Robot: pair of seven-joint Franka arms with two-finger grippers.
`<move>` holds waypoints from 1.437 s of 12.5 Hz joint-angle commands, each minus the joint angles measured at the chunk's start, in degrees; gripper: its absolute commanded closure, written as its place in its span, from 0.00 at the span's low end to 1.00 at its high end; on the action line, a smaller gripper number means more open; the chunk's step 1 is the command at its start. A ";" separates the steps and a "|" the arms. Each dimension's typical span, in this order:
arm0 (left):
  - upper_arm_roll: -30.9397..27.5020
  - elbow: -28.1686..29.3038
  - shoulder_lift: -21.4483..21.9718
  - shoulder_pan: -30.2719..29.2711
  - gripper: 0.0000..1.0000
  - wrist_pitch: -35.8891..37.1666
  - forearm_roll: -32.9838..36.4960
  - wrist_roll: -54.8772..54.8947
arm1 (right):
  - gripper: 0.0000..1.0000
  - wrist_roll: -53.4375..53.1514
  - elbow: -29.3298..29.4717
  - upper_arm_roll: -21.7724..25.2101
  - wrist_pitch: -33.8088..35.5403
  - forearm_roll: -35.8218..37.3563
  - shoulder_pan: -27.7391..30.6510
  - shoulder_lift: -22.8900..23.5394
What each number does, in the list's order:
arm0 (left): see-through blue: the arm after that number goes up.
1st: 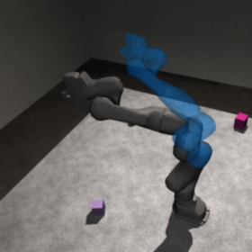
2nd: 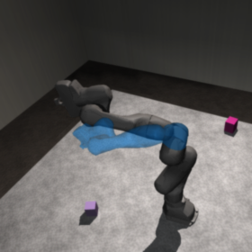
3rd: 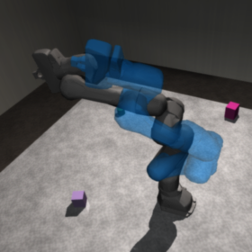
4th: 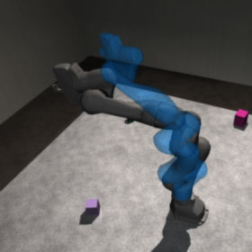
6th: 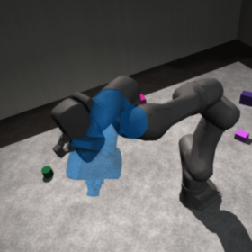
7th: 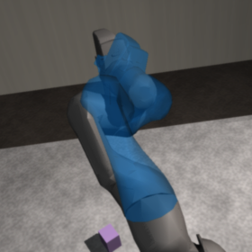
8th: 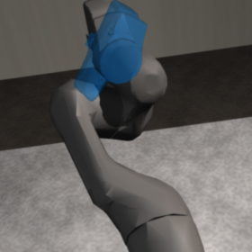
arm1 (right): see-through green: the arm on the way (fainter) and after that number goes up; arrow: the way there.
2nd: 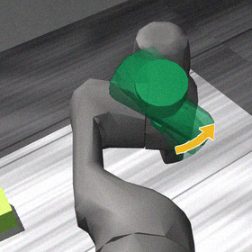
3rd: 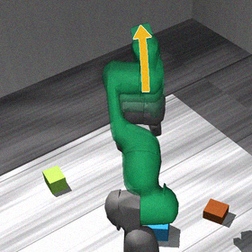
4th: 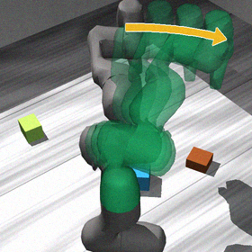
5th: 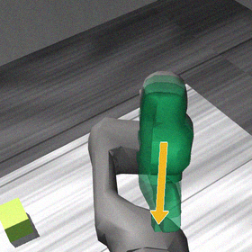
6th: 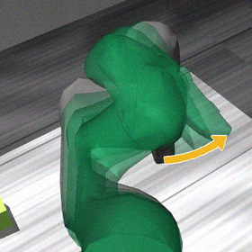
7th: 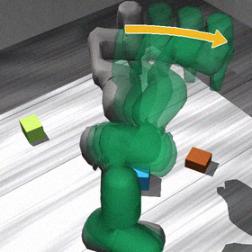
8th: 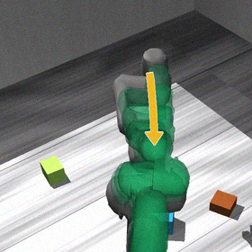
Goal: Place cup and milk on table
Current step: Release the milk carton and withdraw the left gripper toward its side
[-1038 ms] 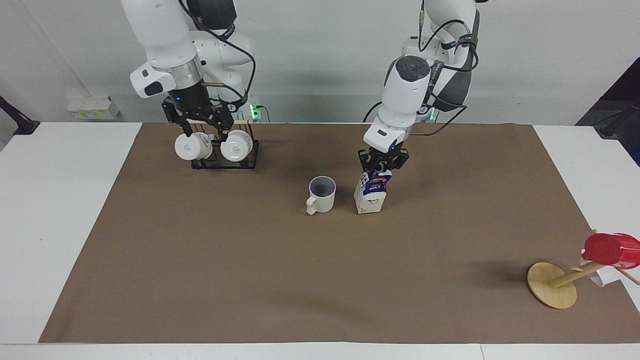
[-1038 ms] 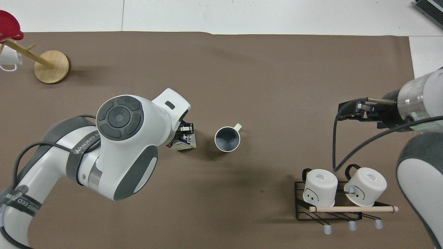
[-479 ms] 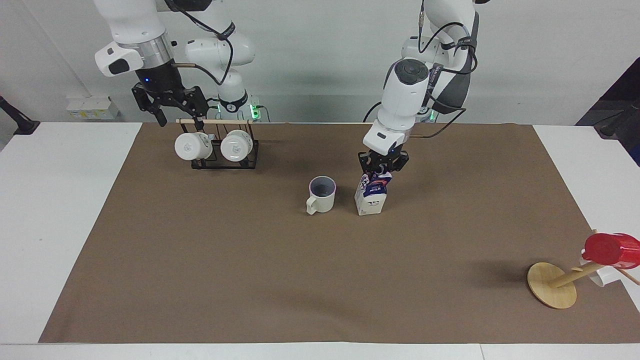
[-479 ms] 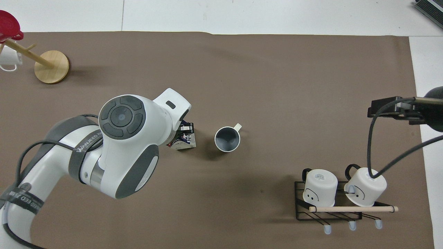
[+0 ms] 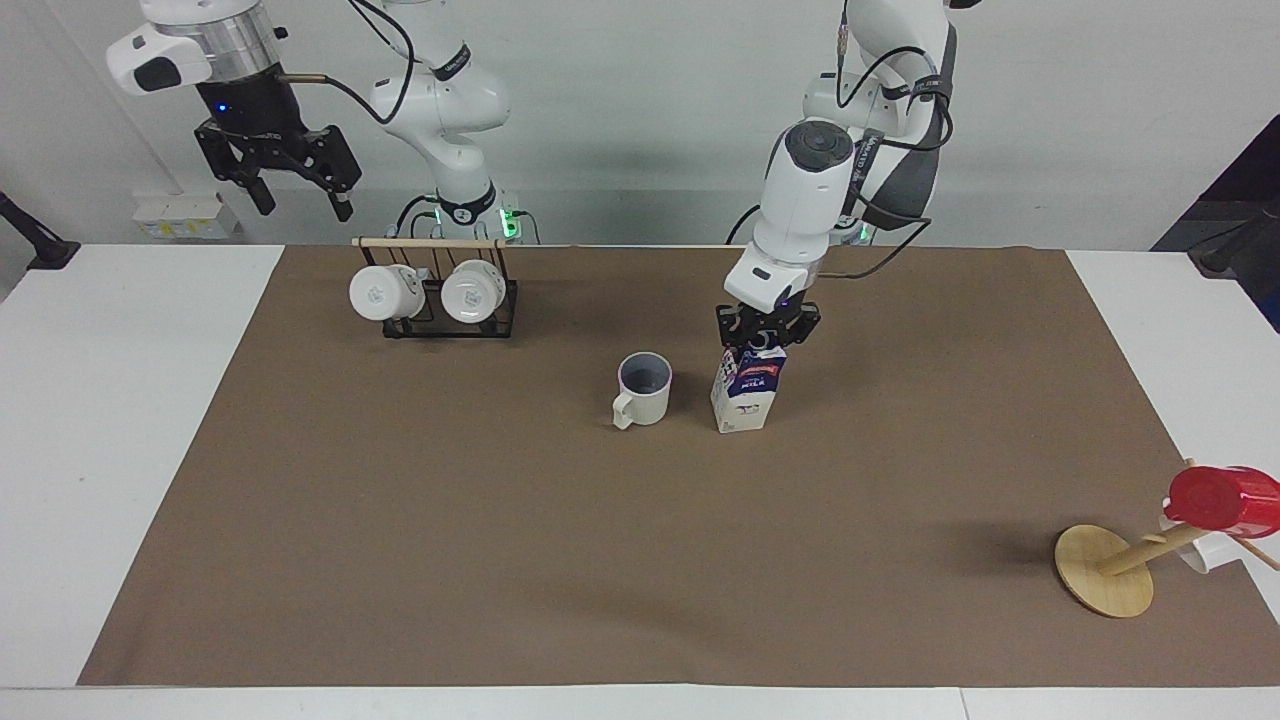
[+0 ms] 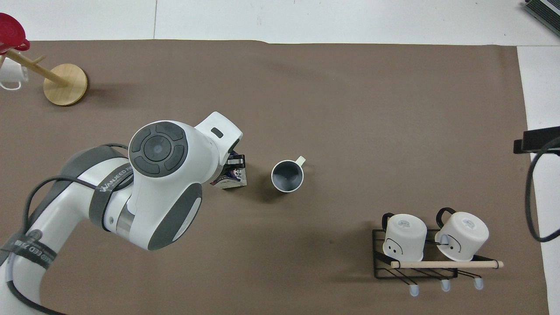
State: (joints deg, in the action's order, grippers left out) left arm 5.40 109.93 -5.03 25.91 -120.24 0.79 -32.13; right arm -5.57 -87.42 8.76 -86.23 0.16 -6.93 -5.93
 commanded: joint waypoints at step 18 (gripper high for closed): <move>-2.59 -15.71 11.09 -19.41 0.00 31.11 0.79 31.50 | 0.00 3.02 -5.30 -0.50 1.06 1.34 0.52 -2.06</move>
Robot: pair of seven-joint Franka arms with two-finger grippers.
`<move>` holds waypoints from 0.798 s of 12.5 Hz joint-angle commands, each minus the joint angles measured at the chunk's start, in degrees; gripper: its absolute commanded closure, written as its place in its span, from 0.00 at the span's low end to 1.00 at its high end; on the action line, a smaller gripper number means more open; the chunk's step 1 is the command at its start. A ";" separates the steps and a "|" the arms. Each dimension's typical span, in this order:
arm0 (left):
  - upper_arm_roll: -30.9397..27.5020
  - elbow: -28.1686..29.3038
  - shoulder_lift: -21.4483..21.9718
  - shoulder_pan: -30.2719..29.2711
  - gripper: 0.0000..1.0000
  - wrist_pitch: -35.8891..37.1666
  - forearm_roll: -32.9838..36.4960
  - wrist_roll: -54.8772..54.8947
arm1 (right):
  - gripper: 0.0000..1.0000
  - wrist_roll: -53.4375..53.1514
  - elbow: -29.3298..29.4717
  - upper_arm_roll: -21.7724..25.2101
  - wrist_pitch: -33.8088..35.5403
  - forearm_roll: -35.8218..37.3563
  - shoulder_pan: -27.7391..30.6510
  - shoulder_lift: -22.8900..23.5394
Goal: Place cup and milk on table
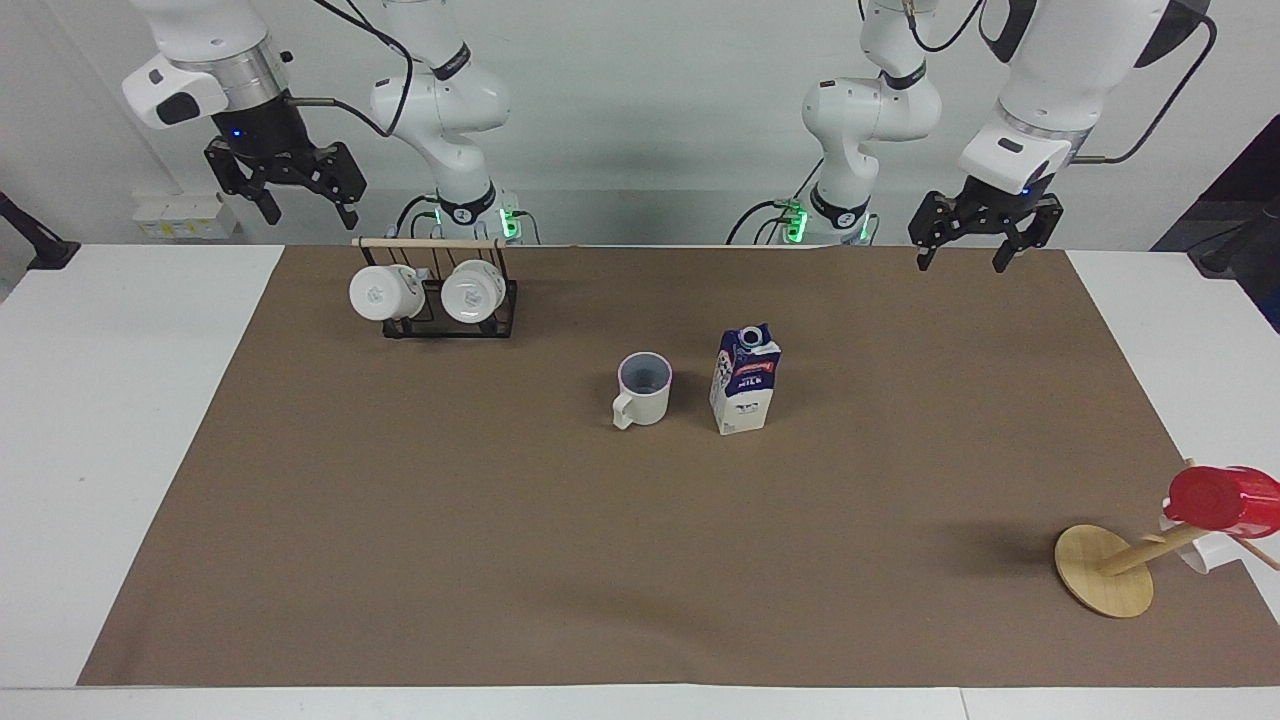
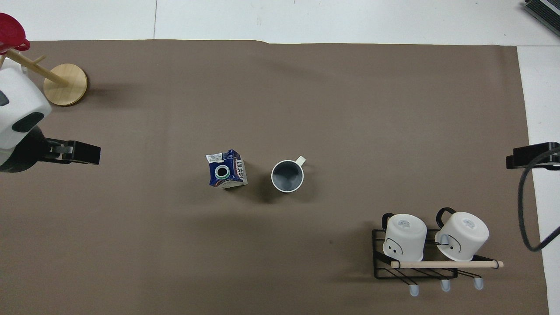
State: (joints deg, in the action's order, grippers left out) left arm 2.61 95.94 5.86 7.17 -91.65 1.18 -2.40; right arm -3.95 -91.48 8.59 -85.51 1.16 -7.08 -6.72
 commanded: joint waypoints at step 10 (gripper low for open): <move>-0.41 -2.78 0.21 -1.28 0.00 7.54 0.49 0.81 | 0.00 1.22 -0.72 -0.15 -0.27 -0.45 2.95 -0.75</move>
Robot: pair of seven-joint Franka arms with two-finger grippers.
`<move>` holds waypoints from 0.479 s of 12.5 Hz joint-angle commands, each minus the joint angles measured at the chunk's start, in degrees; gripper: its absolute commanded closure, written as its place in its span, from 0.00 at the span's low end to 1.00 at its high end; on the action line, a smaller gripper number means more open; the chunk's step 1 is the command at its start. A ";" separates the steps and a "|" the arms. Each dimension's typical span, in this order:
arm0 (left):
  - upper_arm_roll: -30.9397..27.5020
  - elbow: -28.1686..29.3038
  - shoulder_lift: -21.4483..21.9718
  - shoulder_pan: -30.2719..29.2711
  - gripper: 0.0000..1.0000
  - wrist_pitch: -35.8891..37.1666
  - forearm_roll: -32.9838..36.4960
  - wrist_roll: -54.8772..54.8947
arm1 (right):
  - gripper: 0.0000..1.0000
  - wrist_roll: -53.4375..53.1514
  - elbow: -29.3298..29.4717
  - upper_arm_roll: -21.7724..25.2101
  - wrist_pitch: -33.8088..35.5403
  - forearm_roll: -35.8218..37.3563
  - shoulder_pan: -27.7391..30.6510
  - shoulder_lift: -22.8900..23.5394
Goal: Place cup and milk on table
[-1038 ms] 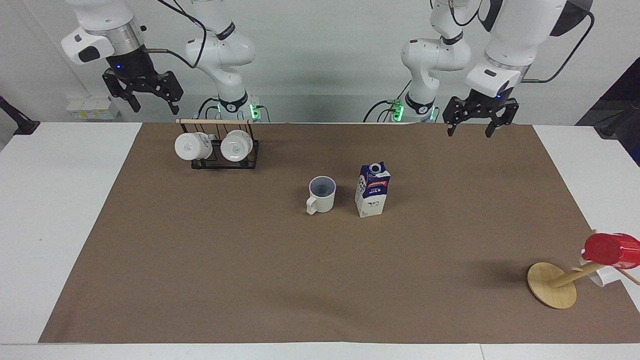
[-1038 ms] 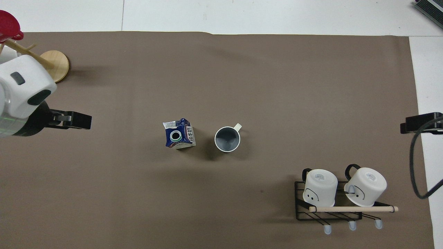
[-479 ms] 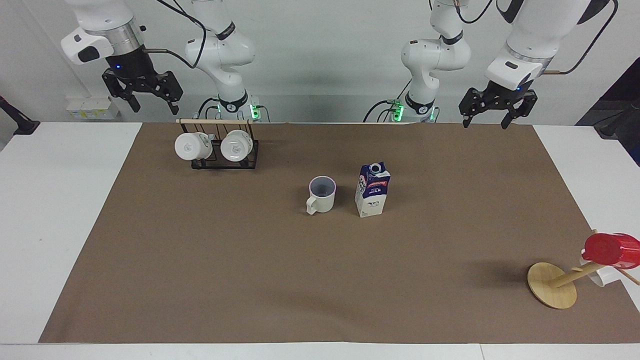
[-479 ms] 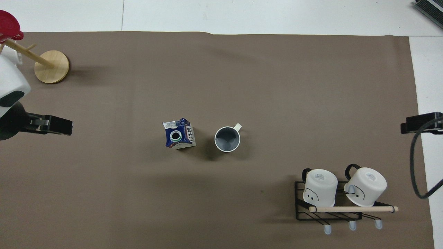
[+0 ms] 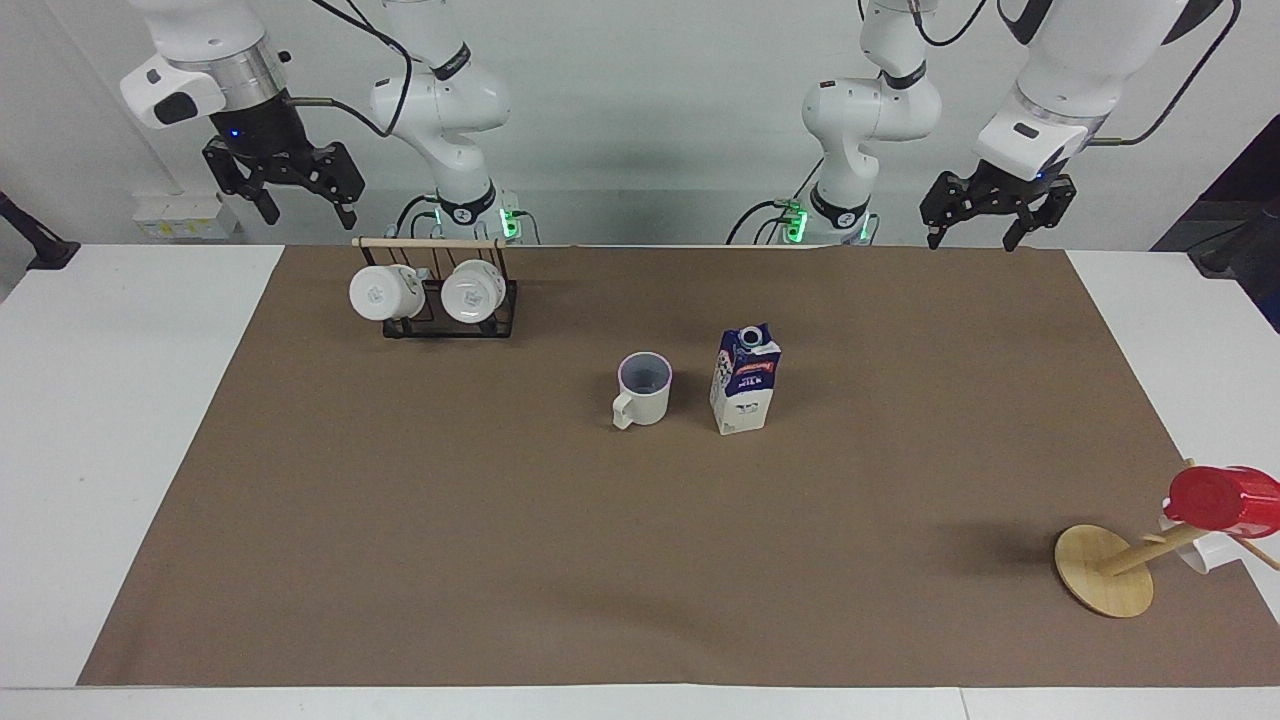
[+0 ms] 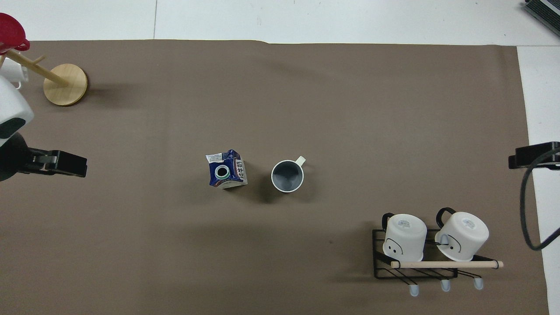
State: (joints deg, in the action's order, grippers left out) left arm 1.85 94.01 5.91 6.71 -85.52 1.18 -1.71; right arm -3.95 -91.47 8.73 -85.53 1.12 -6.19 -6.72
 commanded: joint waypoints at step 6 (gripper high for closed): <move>0.43 -0.76 0.16 -0.82 0.00 0.88 0.49 0.04 | 0.00 -0.18 -0.81 -0.38 0.10 -0.41 1.89 -0.92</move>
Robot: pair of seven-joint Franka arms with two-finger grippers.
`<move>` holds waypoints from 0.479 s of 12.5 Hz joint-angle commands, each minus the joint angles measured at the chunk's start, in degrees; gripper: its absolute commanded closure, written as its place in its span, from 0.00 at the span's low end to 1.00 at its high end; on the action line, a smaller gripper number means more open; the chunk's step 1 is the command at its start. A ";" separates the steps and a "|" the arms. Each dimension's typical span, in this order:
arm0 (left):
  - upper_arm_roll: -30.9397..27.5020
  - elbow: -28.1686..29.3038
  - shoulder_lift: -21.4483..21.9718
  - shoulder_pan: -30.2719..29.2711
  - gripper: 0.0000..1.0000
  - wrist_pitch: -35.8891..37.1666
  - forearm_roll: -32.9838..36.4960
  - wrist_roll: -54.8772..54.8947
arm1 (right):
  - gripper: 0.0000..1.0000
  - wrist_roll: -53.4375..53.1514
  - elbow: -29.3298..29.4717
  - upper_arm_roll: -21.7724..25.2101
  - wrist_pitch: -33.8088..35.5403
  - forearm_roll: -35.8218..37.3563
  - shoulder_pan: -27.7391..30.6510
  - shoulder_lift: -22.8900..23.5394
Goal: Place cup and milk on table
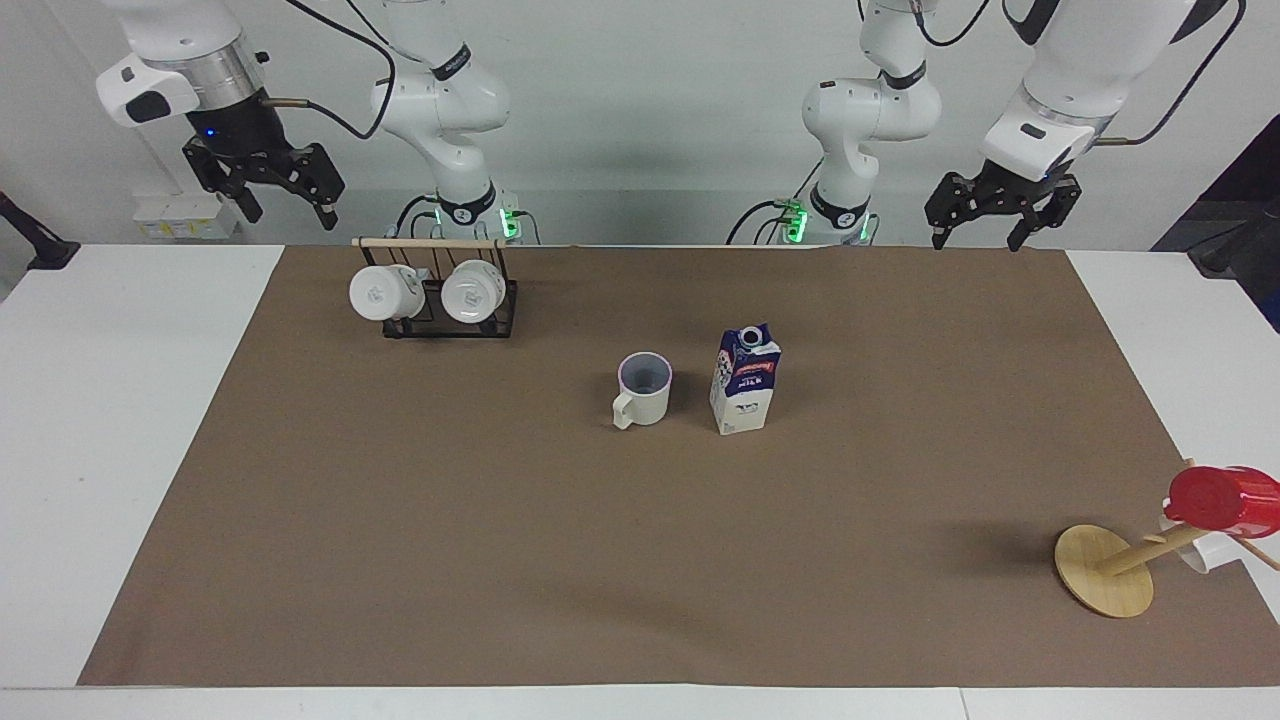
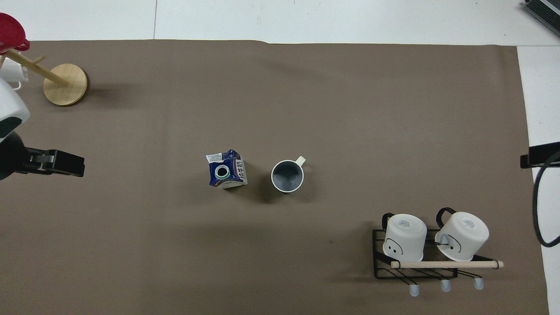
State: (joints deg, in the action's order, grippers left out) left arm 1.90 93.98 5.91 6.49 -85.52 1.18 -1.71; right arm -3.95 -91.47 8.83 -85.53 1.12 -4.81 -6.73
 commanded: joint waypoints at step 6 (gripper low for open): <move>0.12 -0.82 0.16 -2.27 0.00 0.88 0.40 -0.13 | 0.00 -0.09 -0.81 -0.74 0.10 -0.41 0.07 -0.92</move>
State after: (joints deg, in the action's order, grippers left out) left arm 1.67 93.98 5.91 5.42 -85.52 1.18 -1.77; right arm -3.95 -91.47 8.30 -85.53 1.09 -4.92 -6.73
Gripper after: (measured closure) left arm 0.000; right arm 0.000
